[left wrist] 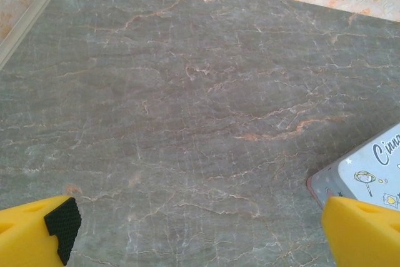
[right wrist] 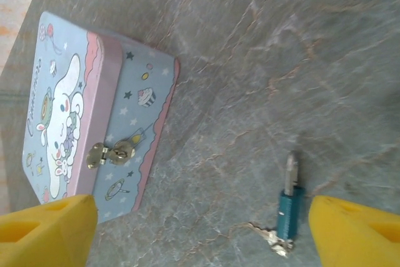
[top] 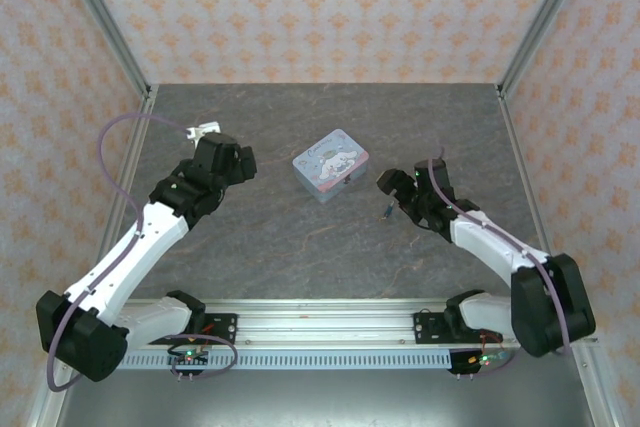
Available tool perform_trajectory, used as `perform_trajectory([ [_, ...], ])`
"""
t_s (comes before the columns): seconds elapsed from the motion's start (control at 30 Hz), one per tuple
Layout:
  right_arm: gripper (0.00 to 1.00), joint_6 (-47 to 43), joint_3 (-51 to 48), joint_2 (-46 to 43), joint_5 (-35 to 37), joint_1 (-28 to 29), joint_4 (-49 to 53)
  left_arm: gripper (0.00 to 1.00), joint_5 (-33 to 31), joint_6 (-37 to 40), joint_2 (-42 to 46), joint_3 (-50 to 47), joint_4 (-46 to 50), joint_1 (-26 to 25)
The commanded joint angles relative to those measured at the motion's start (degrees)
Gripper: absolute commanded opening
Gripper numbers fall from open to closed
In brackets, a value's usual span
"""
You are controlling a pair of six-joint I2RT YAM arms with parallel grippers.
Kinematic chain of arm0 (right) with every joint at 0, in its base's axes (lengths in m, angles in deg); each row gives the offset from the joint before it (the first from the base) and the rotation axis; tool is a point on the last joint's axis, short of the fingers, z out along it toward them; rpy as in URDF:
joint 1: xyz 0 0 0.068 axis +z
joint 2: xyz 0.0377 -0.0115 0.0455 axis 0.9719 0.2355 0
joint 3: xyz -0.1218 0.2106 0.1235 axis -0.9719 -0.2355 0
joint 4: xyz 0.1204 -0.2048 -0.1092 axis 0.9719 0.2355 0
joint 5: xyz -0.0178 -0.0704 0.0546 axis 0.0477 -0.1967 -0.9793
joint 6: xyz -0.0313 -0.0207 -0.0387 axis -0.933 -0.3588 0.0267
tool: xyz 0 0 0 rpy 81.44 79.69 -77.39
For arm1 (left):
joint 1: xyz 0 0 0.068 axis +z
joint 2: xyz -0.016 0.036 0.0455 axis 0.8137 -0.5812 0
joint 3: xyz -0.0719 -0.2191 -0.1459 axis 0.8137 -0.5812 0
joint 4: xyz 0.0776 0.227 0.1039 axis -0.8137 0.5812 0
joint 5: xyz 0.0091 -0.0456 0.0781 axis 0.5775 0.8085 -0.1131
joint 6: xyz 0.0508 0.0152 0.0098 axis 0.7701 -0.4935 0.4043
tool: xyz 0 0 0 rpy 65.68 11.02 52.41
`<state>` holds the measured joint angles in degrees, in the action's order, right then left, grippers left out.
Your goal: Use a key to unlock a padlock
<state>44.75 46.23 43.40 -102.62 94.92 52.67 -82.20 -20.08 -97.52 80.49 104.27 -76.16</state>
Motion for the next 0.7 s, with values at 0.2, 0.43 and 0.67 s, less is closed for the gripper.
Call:
perform_trajectory([
  [0.2, 0.86, 5.2, 2.2, 7.5, -6.1, 1.0, -10.8, 1.0, 1.9, -2.9, -1.7, -1.2, 0.4, 0.4],
  [0.43, 0.86, 4.8, 5.8, 12.7, -5.3, 3.8, -10.1, 1.0, 3.2, -3.7, -3.1, -0.9, 0.3, 0.3],
  [0.67, 0.87, 4.8, 5.6, 13.7, -2.9, 3.6, -7.4, 1.0, 3.4, -3.5, -3.5, -1.1, 0.2, 0.3],
])
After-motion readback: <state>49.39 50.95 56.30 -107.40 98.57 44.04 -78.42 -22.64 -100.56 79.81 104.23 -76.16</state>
